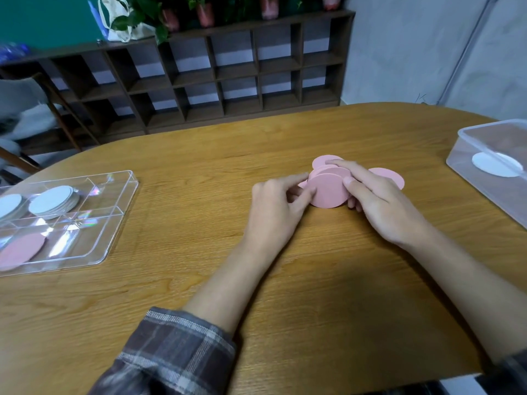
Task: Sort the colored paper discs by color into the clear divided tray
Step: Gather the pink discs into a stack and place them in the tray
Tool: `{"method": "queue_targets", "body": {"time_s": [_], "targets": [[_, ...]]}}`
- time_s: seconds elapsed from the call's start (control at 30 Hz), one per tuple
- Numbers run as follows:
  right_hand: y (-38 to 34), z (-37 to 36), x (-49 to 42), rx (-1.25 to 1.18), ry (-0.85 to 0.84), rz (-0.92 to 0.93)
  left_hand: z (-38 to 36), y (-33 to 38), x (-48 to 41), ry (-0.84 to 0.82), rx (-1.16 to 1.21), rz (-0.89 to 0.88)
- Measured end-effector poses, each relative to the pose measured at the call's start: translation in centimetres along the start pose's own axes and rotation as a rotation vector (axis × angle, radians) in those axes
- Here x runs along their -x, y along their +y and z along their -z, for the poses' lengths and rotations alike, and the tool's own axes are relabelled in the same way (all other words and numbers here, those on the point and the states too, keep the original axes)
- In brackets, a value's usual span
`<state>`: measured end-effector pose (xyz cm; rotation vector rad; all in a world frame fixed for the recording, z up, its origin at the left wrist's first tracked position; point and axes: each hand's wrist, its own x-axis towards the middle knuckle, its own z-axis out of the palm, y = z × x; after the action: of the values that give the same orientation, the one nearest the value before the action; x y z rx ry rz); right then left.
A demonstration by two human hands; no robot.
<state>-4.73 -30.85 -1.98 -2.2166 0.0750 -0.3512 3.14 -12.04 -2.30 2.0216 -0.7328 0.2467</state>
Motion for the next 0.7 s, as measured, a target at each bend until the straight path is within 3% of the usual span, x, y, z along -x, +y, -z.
{"method": "queue_targets", "body": {"time_s": [0.3, 0.43, 0.57, 0.7], "targets": [[-0.4, -0.3, 0.0, 0.236, -0.005, 0.062, -0.6, -0.4, -0.3, 0.026, -0.092, -0.063], [-0.2, 0.2, 0.0, 0.206, 0.049, 0.011, -0.6, -0.9, -0.3, -0.121, -0.170, -0.085], [-0.2, 1.1, -0.2, 0.141, 0.214, -0.073, -0.7, -1.1, -0.1, -0.342, -0.339, -0.104], [-0.3, 1.5, -0.2, 0.131, 0.271, -0.119, -0.3, -1.2, -0.3, -0.275, -0.313, -0.104]]}}
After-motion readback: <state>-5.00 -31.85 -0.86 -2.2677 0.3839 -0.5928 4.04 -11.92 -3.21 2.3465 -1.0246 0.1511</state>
